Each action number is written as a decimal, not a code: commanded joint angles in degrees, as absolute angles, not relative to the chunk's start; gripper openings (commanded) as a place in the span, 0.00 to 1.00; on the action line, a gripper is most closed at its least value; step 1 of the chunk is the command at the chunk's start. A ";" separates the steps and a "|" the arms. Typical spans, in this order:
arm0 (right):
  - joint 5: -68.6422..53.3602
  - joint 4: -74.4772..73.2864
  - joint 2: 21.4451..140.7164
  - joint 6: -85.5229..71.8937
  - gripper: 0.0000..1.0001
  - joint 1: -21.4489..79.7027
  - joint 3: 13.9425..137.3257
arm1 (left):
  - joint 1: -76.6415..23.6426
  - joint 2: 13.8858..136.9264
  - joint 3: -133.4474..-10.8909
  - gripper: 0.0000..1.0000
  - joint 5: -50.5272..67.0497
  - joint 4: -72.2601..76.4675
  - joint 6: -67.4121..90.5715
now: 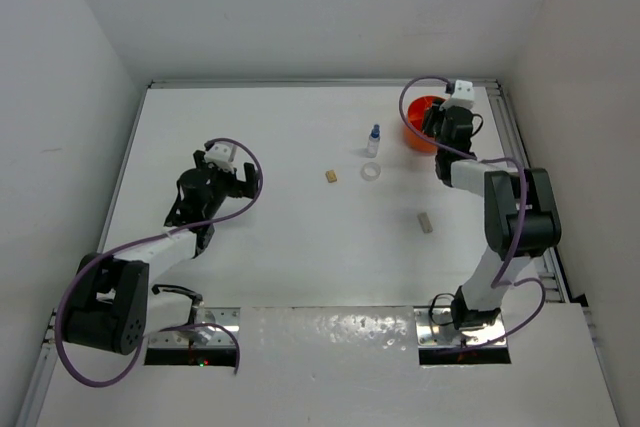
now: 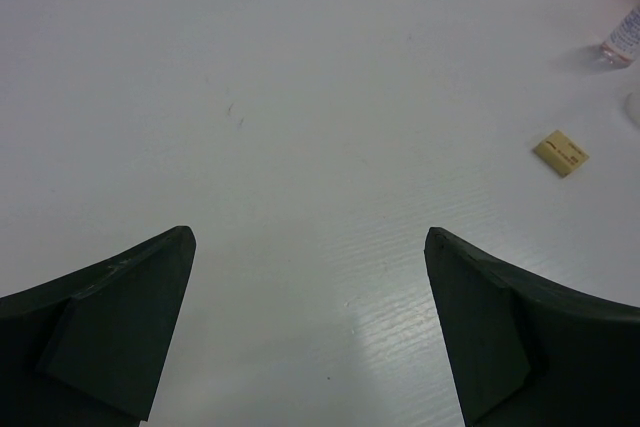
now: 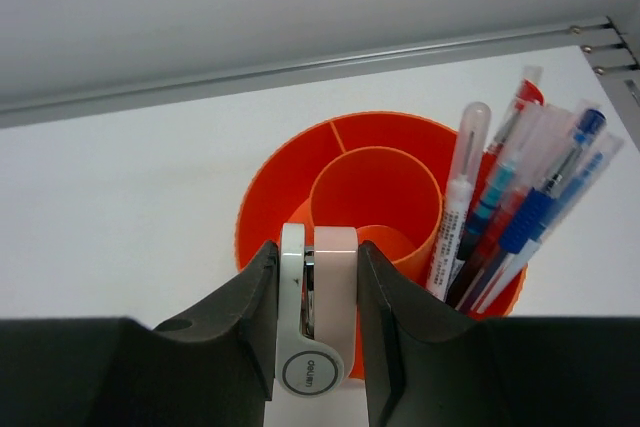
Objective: Sort the stationery into containers
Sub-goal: Place the stapler in the storage box, then pick up the stationery from the center of the board, then place the stationery in the storage box, then pick up the stationery from the center of the board.
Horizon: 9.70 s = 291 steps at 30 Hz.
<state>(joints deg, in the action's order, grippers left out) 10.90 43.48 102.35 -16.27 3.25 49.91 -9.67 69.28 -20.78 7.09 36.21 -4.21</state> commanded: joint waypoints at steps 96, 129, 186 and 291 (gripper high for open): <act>-39.11 36.28 109.08 26.56 0.46 -8.35 58.46 | -9.14 79.89 -35.07 0.96 28.47 30.76 -16.79; 1.82 28.78 87.64 -6.93 0.61 4.11 50.34 | -10.46 74.09 -32.70 0.96 29.27 31.38 -14.07; 16.26 -8.88 117.42 -16.08 0.54 22.23 84.90 | -11.78 66.53 -24.87 0.97 18.72 33.57 -9.23; 7.21 -32.79 90.01 -24.52 0.65 11.25 56.00 | -12.04 65.74 -24.35 0.97 19.33 32.69 -8.26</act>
